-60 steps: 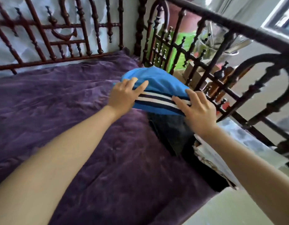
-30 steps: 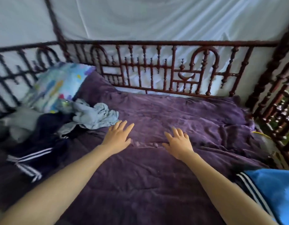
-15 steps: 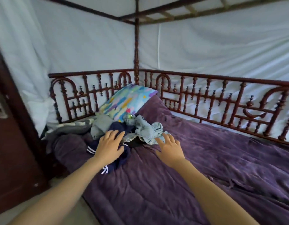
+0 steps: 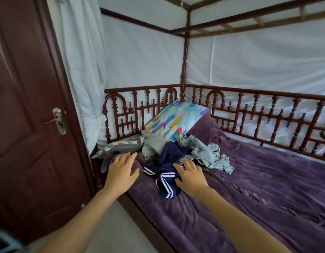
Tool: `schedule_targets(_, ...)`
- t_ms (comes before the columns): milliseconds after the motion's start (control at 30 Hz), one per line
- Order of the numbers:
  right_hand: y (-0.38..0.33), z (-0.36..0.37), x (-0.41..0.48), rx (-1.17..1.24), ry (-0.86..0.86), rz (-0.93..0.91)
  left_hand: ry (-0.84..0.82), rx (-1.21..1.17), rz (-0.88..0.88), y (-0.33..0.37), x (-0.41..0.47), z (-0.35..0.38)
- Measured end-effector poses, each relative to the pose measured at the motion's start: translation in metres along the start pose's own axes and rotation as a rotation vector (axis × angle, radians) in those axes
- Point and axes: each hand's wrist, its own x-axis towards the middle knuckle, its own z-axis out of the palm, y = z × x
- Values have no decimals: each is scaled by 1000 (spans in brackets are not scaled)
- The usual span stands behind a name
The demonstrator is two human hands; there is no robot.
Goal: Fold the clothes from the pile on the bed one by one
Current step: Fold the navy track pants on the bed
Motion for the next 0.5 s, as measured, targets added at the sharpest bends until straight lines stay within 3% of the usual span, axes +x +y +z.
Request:
schedule_targets(267,-6,34,37,23,-22,-42,-55,-36,-42,-49,12,28)
schedule_targets(500,25,80,131,101,-42,7,-123,-10,-24,-70,85,77)
